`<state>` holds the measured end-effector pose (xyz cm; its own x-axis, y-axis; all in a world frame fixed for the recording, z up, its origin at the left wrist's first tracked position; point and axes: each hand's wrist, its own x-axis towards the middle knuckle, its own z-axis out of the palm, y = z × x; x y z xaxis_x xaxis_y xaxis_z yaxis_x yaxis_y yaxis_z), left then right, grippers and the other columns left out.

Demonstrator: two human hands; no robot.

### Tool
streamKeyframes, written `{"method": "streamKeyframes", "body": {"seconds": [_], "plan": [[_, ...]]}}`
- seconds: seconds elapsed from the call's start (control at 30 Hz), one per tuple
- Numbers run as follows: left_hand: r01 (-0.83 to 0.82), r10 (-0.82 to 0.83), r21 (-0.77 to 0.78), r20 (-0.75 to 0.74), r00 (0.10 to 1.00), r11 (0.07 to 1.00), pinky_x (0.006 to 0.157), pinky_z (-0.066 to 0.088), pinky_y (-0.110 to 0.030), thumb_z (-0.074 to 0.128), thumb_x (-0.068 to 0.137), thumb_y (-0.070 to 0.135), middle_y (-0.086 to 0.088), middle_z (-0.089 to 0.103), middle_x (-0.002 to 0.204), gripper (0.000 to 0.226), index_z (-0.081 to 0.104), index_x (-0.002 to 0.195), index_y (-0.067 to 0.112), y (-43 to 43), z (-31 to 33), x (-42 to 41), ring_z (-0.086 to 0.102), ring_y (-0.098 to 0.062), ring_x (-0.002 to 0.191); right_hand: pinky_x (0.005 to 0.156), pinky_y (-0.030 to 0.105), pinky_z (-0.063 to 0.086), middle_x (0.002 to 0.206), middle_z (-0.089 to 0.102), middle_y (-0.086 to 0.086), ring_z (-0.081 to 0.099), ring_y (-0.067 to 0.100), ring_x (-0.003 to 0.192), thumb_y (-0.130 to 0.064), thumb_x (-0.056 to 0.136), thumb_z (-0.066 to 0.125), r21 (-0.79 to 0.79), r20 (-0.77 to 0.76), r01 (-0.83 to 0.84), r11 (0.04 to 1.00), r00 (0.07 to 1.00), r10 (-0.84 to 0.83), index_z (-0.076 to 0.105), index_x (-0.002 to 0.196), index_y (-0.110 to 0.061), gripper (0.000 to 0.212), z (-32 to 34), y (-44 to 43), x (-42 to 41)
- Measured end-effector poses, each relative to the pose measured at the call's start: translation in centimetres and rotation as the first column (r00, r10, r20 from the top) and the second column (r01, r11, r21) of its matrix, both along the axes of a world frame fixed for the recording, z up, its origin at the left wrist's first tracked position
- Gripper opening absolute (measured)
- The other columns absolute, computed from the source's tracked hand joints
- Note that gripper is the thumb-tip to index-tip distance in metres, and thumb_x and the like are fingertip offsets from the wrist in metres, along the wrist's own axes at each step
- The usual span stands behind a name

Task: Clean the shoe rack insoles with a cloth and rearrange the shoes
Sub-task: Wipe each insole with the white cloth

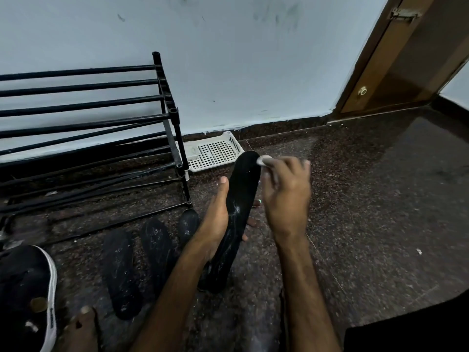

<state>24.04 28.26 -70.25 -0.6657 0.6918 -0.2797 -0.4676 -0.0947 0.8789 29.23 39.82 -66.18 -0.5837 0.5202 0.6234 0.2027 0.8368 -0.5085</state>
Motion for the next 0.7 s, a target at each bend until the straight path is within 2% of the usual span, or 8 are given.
{"method": "streamKeyframes", "body": {"seconds": [0.1,0.2,0.3,0.4,0.47,0.53,0.63,0.7], "plan": [[-0.042,0.036,0.080,0.078,0.996,0.996,0.051,0.054,-0.029,0.025,0.097,0.064,-0.016,0.071,0.104,0.073,0.062,0.127,0.009,0.1,0.1,0.2,0.070,-0.023,0.074,0.120,0.053,0.015,0.108,0.066,0.005,0.055,0.007,0.096,-0.012,0.087,0.065,0.037,0.128,-0.139,0.990,0.983,0.133,0.072,0.107,-0.014,0.022,0.0,-1.3,-1.0],[-0.033,0.033,-0.002,-0.009,0.999,0.999,0.044,0.051,-0.029,0.019,0.096,0.067,-0.019,0.072,0.106,0.070,0.072,0.111,0.023,-0.2,0.8,0.0,0.064,-0.028,0.067,0.122,0.051,0.011,0.112,0.066,0.003,0.059,0.012,0.095,-0.011,0.090,0.064,-0.043,0.434,0.062,0.997,0.900,-0.037,0.072,0.110,-0.019,0.023,-1.8,0.5,0.3],[-0.026,0.026,-0.024,-0.036,0.999,0.999,0.044,0.049,-0.029,0.014,0.098,0.065,-0.017,0.072,0.108,0.067,0.076,0.098,0.040,-0.4,1.2,-0.2,0.062,-0.027,0.065,0.120,0.053,0.018,0.109,0.067,0.006,0.058,0.013,0.091,-0.010,0.089,0.067,-0.063,0.334,0.201,0.978,0.927,-0.169,0.072,0.109,-0.015,0.022,-2.1,1.8,1.3],[-0.028,0.027,-0.043,-0.024,0.999,0.999,0.045,0.051,-0.030,0.021,0.093,0.071,-0.016,0.073,0.104,0.070,0.068,0.117,0.025,-0.3,0.6,-0.1,0.064,-0.031,0.071,0.118,0.057,0.022,0.108,0.065,0.005,0.051,0.007,0.092,-0.010,0.087,0.068,-0.028,0.083,0.076,0.997,0.994,-0.073,0.072,0.109,-0.014,0.022,-0.6,0.4,0.0],[-0.029,0.030,-0.045,0.013,0.999,0.999,0.046,0.051,-0.030,0.026,0.087,0.075,-0.015,0.073,0.094,0.080,0.064,0.123,0.015,-0.3,0.1,0.0,0.065,-0.031,0.068,0.118,0.056,0.022,0.106,0.065,0.005,0.053,0.008,0.092,-0.009,0.086,0.070,0.024,0.053,-0.047,0.999,0.998,0.046,0.072,0.107,-0.014,0.022,0.0,-0.8,-0.9],[-0.035,0.035,-0.015,0.033,0.999,0.999,0.045,0.050,-0.030,0.028,0.086,0.075,-0.016,0.071,0.091,0.081,0.066,0.120,0.012,-0.2,0.1,-0.2,0.065,-0.027,0.062,0.119,0.055,0.018,0.107,0.066,0.003,0.057,0.009,0.091,-0.010,0.088,0.068,-0.008,0.174,-0.096,0.995,0.980,0.095,0.072,0.107,-0.016,0.020,-0.8,-0.9,-1.0],[-0.063,0.061,0.046,0.047,0.997,0.997,0.040,0.049,-0.029,0.022,0.092,0.071,-0.022,0.070,0.102,0.078,0.070,0.111,0.012,-0.4,0.6,-0.7,0.063,-0.027,0.059,0.119,0.054,0.018,0.108,0.067,0.001,0.060,0.012,0.090,-0.010,0.091,0.064,-0.090,0.486,0.052,0.995,0.874,-0.002,0.073,0.106,-0.020,0.020,-3.6,0.5,0.7],[-0.061,0.057,0.066,0.071,0.996,0.996,0.039,0.049,-0.029,0.018,0.096,0.068,-0.021,0.071,0.103,0.075,0.069,0.111,0.016,-0.6,0.7,-1.0,0.063,-0.026,0.057,0.117,0.054,0.022,0.109,0.067,0.002,0.058,0.011,0.089,-0.010,0.092,0.064,-0.126,0.492,0.133,0.983,0.869,-0.055,0.073,0.107,-0.020,0.020,-4.5,1.1,1.4]]}}
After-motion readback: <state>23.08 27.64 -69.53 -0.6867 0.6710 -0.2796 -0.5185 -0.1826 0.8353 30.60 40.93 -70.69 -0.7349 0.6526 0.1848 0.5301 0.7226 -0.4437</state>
